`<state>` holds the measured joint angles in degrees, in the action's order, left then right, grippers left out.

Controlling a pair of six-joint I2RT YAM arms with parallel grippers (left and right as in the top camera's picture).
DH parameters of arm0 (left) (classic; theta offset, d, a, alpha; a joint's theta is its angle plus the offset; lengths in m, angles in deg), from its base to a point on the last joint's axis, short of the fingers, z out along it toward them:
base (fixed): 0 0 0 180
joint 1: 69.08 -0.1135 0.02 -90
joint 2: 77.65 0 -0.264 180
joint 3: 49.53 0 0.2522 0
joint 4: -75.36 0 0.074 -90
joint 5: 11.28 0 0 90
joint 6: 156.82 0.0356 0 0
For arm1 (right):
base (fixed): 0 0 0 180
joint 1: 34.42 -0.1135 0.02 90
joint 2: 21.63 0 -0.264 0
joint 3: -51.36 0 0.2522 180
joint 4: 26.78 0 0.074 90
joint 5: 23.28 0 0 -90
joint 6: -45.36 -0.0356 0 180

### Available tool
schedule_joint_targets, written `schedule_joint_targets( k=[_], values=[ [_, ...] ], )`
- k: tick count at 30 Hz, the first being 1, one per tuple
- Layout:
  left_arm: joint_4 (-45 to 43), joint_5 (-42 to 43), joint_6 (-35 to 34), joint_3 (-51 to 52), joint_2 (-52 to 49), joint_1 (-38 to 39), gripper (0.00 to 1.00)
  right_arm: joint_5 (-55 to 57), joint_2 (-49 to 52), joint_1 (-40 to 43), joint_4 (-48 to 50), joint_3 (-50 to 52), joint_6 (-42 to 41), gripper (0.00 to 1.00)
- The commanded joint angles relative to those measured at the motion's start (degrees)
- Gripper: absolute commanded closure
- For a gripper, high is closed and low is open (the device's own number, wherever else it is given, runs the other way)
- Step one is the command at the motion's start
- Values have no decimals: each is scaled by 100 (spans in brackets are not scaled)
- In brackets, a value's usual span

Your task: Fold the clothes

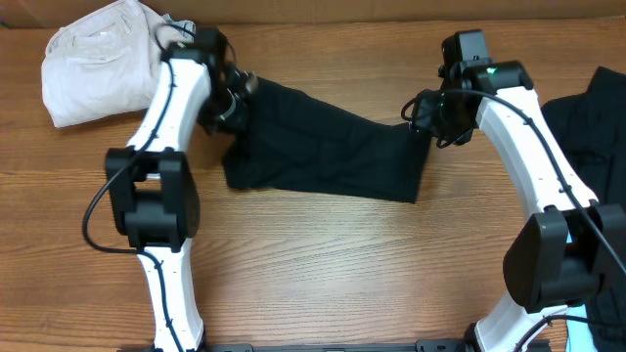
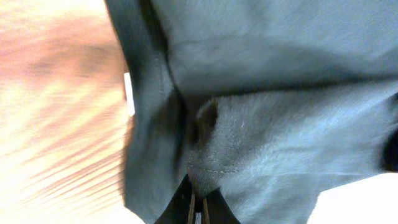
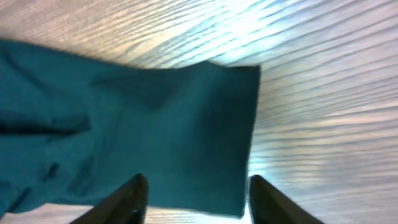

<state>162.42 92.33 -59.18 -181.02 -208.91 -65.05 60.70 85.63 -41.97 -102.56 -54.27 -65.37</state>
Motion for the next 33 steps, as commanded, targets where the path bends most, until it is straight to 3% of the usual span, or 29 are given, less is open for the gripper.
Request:
schedule_joint_targets(
  k=[1,6,9,13,20,23,25,27,29,33],
  values=[
    [411,-109,-170,-916,201,-37,96,-599,-63,-20,516,479,15,58],
    [1001,-72,-168,-1604,201,212,96,-1469,-63,-39,1860,1329,-74,84],
    [1172,-168,-166,-1637,201,391,96,-1617,-63,-76,2400,1762,-376,95],
    [1193,-833,-166,-1635,201,570,96,-1661,-63,-85,2553,2146,-501,96],
    [1071,-933,-166,-1434,195,376,93,-1812,-63,-85,2557,2146,-481,88],
    [890,-940,-166,-1132,195,278,77,-1812,-63,-85,2549,2146,-479,77],
    [708,-935,-166,-870,195,238,41,-1812,-63,-85,2542,2146,-479,61],
    [549,-940,-162,-627,195,221,20,-1810,-63,-85,2529,2146,-452,48],
    [389,-964,-111,-409,195,219,13,-1808,-63,-83,2527,2146,-435,41],
    [-39,-962,188,-37,192,219,7,-1810,-63,-79,2509,2146,-328,35]
  ],
)
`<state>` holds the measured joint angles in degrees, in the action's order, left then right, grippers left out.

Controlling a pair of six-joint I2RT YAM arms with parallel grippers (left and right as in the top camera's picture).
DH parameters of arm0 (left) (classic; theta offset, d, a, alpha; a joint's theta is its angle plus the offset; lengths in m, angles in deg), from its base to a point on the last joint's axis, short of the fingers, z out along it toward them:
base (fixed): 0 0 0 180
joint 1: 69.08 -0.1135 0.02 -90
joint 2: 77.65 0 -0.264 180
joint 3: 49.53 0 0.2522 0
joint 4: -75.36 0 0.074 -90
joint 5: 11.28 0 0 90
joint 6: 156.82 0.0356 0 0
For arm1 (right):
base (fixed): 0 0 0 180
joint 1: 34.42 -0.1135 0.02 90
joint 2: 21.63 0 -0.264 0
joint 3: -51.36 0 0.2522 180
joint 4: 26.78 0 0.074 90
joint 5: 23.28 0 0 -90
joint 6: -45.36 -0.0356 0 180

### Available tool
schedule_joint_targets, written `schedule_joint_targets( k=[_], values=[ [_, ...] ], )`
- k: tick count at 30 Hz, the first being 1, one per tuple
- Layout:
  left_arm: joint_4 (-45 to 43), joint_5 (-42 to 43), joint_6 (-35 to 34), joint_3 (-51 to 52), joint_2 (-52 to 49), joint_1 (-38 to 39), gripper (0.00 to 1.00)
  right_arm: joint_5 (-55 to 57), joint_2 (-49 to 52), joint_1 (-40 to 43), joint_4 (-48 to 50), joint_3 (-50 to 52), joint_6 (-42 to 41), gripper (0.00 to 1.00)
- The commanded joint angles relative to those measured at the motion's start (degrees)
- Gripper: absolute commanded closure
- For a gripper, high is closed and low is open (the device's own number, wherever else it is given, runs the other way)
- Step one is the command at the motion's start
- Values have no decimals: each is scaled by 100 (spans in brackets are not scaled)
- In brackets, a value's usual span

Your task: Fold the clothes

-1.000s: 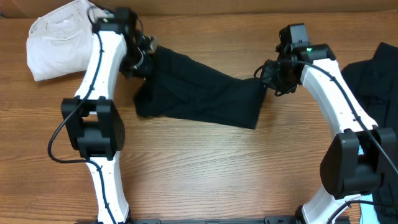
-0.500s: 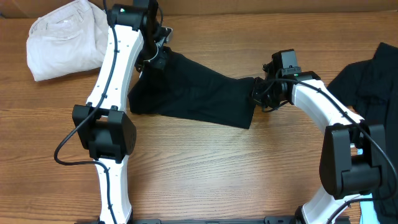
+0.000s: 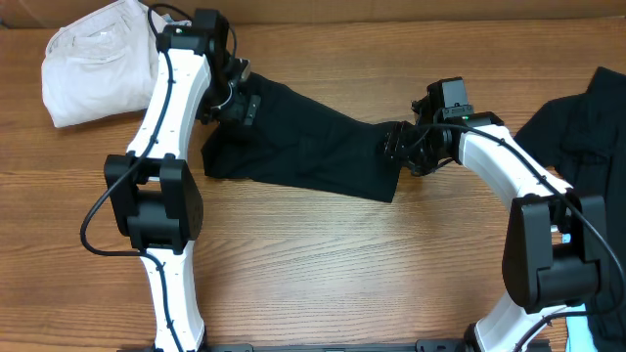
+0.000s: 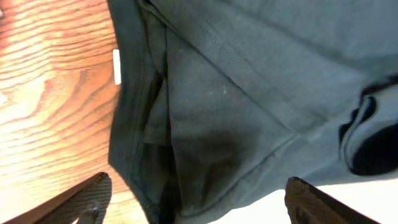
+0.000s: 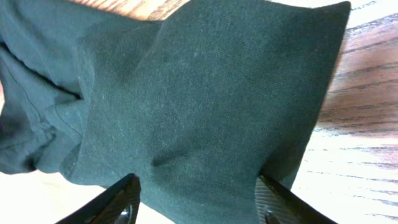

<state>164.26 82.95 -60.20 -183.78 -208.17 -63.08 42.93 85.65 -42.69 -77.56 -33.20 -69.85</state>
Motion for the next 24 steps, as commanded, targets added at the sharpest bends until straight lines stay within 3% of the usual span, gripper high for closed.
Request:
schedule_joint_targets(
  k=[1,12,24],
  values=[
    [-365,-24,378,332,118,22,6,-33,-66,-7,-17,39,120,35],
    [-2212,-188,514,1447,85,-197,0,37,-66,-7,-238,39,140,31],
    [-3342,605,498,2197,31,-459,4,57,-66,-7,-374,39,118,31]
  ],
)
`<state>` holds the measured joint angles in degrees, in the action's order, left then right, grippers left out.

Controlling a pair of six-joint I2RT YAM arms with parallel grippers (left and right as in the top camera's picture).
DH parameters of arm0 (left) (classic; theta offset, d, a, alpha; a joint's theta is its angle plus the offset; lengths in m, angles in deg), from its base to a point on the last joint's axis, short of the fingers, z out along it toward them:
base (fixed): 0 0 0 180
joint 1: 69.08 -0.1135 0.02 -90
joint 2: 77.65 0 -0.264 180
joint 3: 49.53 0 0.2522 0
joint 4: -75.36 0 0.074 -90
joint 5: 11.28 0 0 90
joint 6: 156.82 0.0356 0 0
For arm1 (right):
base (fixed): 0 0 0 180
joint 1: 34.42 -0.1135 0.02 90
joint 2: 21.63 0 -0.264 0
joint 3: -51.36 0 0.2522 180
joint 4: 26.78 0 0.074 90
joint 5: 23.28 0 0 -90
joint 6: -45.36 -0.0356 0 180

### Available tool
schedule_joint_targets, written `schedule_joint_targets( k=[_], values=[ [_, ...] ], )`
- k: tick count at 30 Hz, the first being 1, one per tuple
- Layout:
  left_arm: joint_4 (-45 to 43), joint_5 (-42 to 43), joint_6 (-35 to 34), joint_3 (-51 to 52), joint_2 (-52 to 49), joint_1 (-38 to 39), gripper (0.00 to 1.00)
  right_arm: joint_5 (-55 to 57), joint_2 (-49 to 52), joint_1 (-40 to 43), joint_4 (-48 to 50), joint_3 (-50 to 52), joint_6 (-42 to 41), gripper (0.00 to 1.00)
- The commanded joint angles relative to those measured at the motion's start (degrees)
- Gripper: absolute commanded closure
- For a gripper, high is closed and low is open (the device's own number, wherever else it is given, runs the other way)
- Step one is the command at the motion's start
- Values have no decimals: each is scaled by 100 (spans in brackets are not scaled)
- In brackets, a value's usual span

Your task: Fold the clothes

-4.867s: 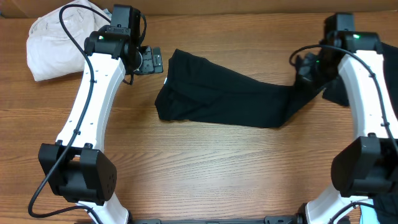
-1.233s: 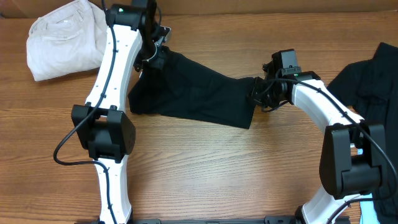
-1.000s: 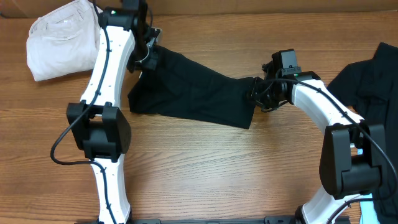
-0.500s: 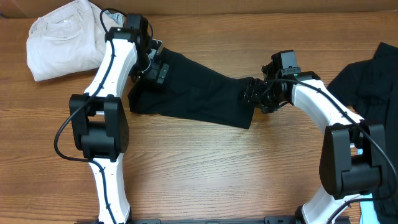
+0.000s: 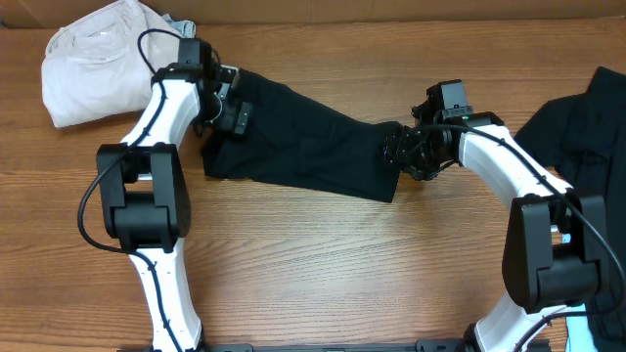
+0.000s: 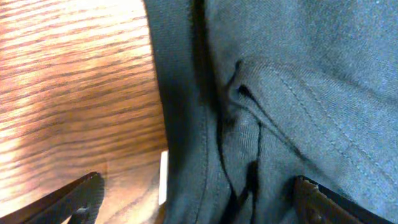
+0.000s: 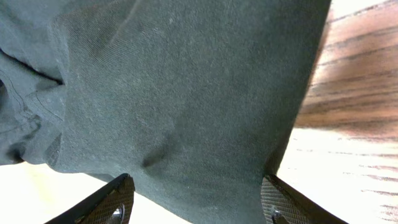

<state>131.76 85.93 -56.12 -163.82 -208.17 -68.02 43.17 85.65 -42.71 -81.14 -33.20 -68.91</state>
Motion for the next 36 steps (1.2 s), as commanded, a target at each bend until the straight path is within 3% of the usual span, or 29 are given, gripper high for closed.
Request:
schedule_joint_targets(
  k=[1,5,8,13,17,20,25,28,31,36],
  values=[
    [-142,407,90,262,15,35,4,33,-66,-4,-26,39,24,31],
    [-219,778,92,393,-70,37,11,35,-66,-4,-70,39,26,31],
    [-190,905,90,468,-74,74,23,42,-66,-4,-66,39,26,31],
    [236,892,85,476,-74,98,55,52,-66,-4,-70,39,50,31],
    [387,844,-66,474,-74,11,96,46,-66,-4,-153,33,66,31],
    [688,809,-461,321,-70,-118,96,-87,-66,-4,-216,22,66,32],
    [1799,780,-518,-621,-59,-256,96,-358,-66,-4,-328,17,332,38],
    [2592,719,-516,-1486,-59,-254,96,-363,-66,-4,-367,17,372,56],
    [3270,726,-518,-2356,-59,-210,96,-407,-66,-4,-363,-52,378,93],
    [4192,741,-516,-3477,-59,-26,96,-485,-66,-4,-251,-295,498,96]
  ],
)
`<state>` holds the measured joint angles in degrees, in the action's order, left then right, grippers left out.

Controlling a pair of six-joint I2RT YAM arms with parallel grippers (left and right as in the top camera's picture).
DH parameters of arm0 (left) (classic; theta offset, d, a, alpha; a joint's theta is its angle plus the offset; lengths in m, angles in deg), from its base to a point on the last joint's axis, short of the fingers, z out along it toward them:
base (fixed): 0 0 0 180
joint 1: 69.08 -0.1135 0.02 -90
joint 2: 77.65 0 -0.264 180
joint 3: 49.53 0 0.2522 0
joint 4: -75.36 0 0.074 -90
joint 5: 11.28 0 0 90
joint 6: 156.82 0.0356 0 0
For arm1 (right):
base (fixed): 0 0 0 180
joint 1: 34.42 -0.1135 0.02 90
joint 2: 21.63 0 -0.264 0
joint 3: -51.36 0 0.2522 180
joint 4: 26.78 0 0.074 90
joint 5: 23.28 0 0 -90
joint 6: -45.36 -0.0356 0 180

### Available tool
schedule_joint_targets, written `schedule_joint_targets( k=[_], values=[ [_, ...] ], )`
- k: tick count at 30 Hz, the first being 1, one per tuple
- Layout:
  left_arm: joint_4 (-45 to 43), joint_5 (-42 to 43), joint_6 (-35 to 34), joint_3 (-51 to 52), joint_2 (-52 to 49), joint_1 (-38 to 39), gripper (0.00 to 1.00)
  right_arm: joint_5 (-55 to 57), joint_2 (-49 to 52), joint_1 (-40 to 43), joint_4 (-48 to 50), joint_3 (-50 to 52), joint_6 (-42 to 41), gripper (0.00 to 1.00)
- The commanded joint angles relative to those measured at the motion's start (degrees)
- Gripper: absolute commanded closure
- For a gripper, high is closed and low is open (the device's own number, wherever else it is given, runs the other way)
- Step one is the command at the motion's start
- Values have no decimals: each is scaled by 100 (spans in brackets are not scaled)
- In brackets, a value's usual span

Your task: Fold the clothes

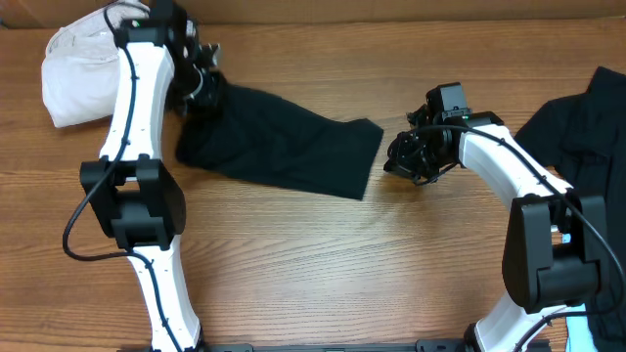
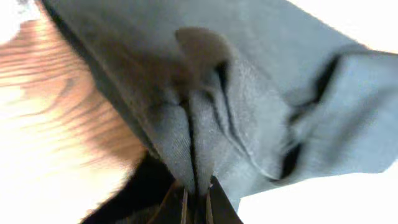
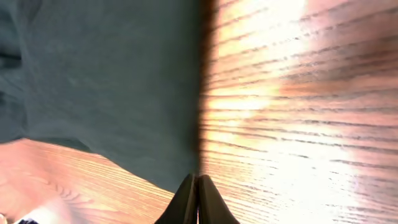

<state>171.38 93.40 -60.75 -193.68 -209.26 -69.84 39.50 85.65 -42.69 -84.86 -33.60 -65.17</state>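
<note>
A black garment (image 1: 279,147) lies folded in a long band on the wooden table (image 1: 323,264). At the band's upper left end my left gripper (image 1: 201,90) is shut on a bunched fold of the cloth; the left wrist view shows the pinched fold (image 2: 199,124) rising from the gripper (image 2: 196,202). My right gripper (image 1: 401,161) is shut on nothing, just right of the band's right end. In the right wrist view the closed gripper (image 3: 198,186) points at the cloth's straight edge (image 3: 112,81).
A crumpled white garment (image 1: 83,59) sits at the back left, close to my left arm. A heap of dark clothes (image 1: 587,117) lies at the right edge, behind my right arm.
My left gripper was open over the garment's left end and is now shut on it, farther left. The garment has shifted left. My right gripper has shut empty, and the cloth's end lies clear of it.
At first my left gripper pinched the left end and the right one stood open by the right end. Then both were open at the two ends of the band, and stayed so. Now the left holds the cloth again and the band lies farther left.
</note>
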Motion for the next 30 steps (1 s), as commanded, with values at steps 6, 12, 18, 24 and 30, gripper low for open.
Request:
schedule_joint_targets(
  k=[6,12,18,24,30],
  values=[
    [739,-22,-52,-765,50,459,96,-142,-66,-170,817,-258,-234,96],
    [774,-7,-103,-857,52,925,96,168,63,-680,1558,-181,-844,96],
    [883,-24,-177,-1132,52,1338,96,210,713,-938,1945,-181,-1368,96],
    [1158,-22,-369,-1394,52,1663,96,162,1241,-940,1961,-181,-1696,96],
    [1191,0,-503,-1360,46,2205,96,160,1252,-933,1939,-184,-1725,96]
  ],
)
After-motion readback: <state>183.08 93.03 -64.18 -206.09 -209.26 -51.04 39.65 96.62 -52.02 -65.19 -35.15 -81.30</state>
